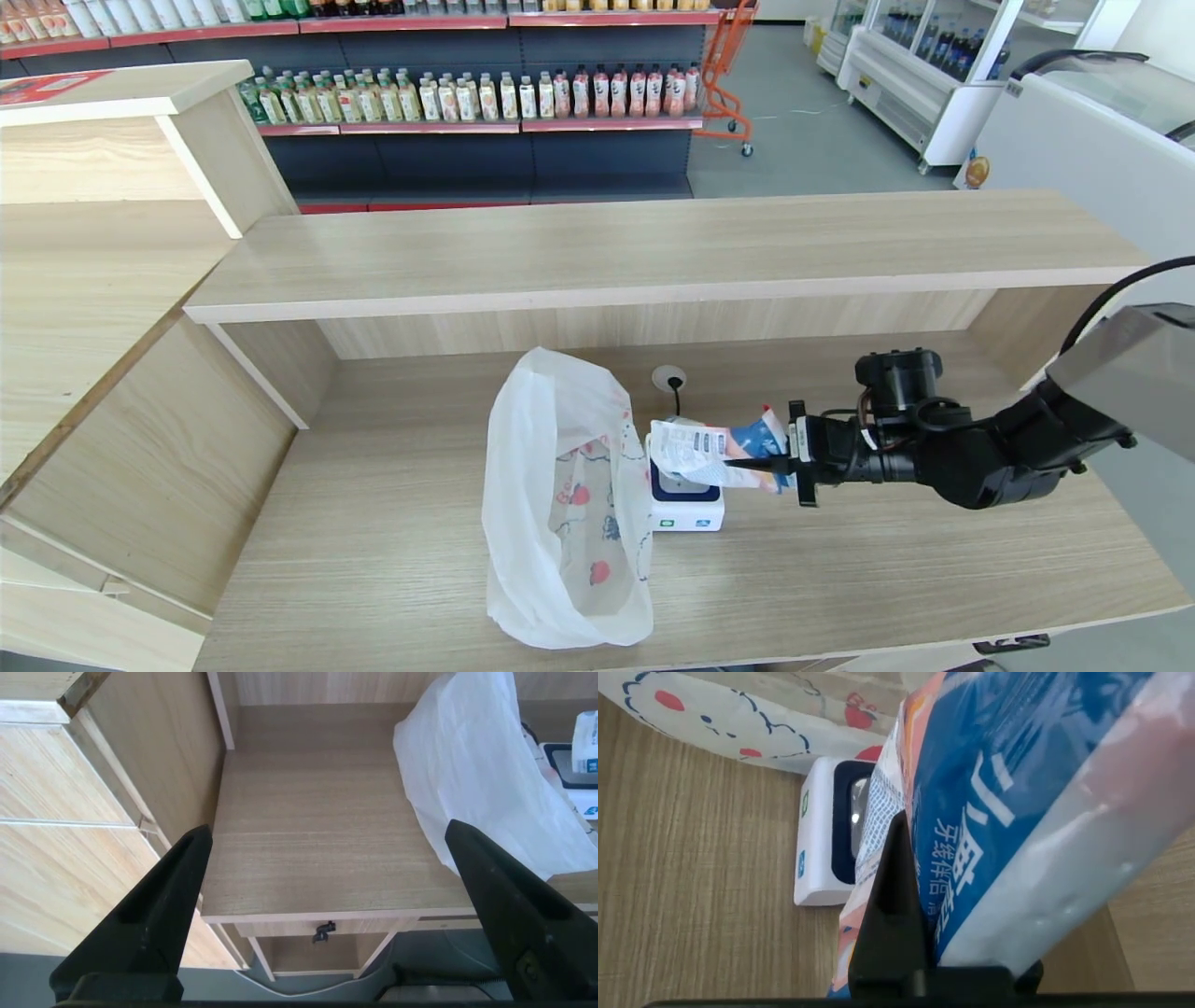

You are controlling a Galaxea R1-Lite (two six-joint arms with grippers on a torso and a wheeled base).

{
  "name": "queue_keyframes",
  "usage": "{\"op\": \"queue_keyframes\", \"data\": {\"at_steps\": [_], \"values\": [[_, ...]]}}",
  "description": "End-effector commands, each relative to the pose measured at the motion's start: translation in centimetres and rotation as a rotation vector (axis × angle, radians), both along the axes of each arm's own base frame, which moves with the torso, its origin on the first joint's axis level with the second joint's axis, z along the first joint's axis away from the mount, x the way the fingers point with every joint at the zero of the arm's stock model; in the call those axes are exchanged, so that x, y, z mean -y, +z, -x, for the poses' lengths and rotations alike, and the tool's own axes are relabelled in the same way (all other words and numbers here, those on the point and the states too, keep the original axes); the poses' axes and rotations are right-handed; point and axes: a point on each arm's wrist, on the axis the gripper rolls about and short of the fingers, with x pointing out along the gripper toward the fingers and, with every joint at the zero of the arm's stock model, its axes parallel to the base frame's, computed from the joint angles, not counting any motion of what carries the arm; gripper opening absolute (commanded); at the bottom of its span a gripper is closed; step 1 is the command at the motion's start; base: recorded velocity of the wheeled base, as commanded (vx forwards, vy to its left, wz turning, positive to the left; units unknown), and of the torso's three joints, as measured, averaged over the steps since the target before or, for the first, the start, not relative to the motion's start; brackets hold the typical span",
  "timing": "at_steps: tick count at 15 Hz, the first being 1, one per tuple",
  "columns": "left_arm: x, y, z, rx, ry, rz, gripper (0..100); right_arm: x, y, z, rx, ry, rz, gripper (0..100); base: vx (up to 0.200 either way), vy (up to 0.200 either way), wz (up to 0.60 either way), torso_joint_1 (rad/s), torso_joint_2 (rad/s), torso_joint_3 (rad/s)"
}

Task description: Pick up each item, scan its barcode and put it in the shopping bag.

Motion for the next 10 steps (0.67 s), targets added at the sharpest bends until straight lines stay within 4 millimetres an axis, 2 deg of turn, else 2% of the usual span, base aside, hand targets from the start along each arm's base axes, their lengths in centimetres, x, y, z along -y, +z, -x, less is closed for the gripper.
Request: {"op": "queue_keyframes", "data": {"at_steps": [1, 3, 4, 5, 7, 8, 10], "values": [[0.0, 0.0, 0.0, 0.000, 0.000, 0.000, 100, 1.6, 3.5, 3.3, -0.079, -0.068, -0.061, 0, 0.000, 0.000, 0.00, 0.000, 0.00, 0.000], [0.0, 0.0, 0.0, 0.000, 0.000, 0.000, 100, 2.5, 7.4, 7.9, -0.260, -0.188, -0.179, 0, 0.000, 0.000, 0.00, 0.000, 0.00, 0.000], [0.0, 0.0, 0.0, 0.000, 0.000, 0.000, 100, 2.9, 8.7, 9.9, -0.352, -0.304, -0.236, 0, 0.000, 0.000, 0.00, 0.000, 0.00, 0.000], [0.0, 0.0, 0.0, 0.000, 0.000, 0.000, 100, 3.2, 9.5, 10.7, -0.430, -0.438, -0.297, 0, 0.000, 0.000, 0.00, 0.000, 0.00, 0.000], [0.0, 0.0, 0.0, 0.000, 0.000, 0.000, 100, 3.2, 9.7, 9.8, -0.574, -0.644, -0.413, 0, 0.000, 0.000, 0.00, 0.000, 0.00, 0.000], [0.0, 0.0, 0.0, 0.000, 0.000, 0.000, 100, 2.8, 9.1, 8.9, -0.642, -0.732, -0.449, 0, 0.000, 0.000, 0.00, 0.000, 0.00, 0.000], [0.0, 0.0, 0.0, 0.000, 0.000, 0.000, 100, 0.2, 7.8, 7.8, -0.761, -0.778, -0.474, 0, 0.000, 0.000, 0.00, 0.000, 0.00, 0.000]]}}
